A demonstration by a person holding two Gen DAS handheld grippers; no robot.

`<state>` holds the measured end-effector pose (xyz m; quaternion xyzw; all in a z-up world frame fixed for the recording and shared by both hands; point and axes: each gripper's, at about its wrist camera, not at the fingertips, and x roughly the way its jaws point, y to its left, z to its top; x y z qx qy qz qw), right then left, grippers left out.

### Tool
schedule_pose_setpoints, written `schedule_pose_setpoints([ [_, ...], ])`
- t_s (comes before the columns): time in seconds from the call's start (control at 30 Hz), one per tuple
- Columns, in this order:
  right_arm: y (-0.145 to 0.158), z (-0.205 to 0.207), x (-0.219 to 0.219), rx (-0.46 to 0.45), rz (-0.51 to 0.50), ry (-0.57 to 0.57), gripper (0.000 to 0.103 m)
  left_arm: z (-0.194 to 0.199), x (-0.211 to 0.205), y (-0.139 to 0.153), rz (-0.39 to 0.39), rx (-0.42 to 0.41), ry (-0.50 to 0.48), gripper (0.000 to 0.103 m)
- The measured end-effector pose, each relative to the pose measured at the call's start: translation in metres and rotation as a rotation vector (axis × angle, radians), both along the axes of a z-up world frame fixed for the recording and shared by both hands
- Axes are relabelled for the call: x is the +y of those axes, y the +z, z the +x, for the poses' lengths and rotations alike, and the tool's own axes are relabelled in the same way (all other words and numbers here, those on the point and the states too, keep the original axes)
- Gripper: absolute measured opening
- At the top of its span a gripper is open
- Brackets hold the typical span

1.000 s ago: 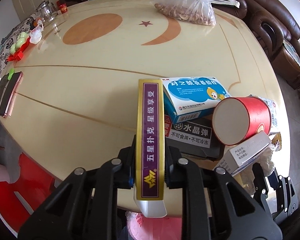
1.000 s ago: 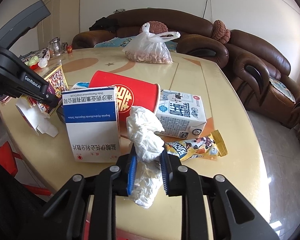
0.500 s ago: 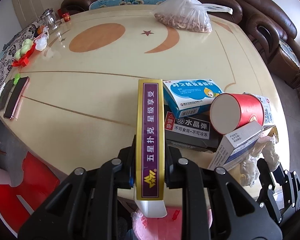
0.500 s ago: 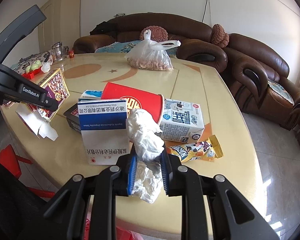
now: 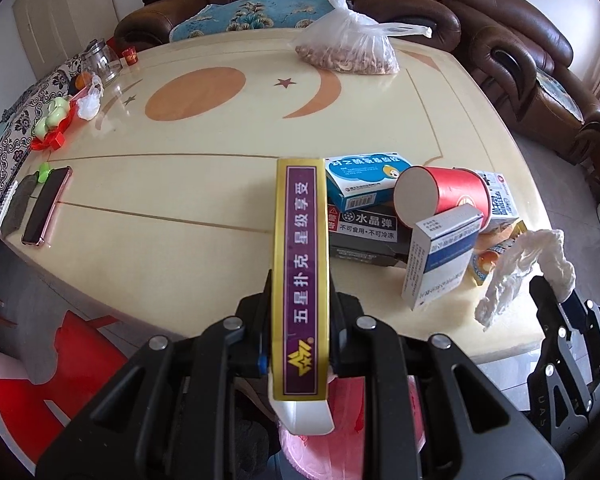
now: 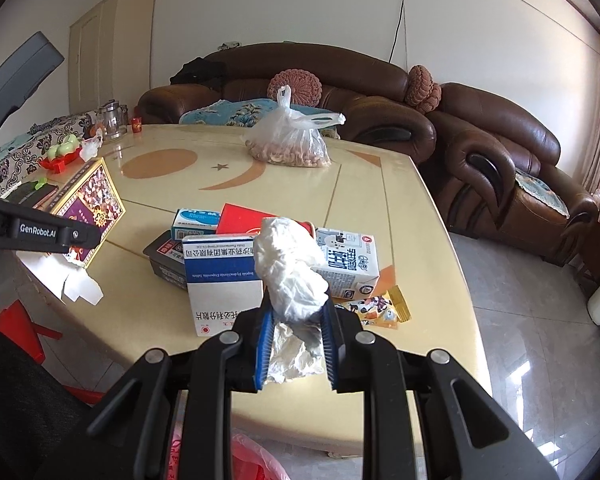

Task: Collect trash
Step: 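Lift the card box and tissue and carry both toward the pink bin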

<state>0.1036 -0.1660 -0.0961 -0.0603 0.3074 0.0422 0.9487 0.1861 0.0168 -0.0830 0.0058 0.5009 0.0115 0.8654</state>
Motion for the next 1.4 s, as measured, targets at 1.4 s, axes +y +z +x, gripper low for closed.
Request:
schedule_pose_setpoints([
  [1.4,0.024,-0.137,0.014,0.068,0.029,-0.017,0.022,-0.145,0.012,-0.039,-0.076,0.07,-0.247,0.021],
])
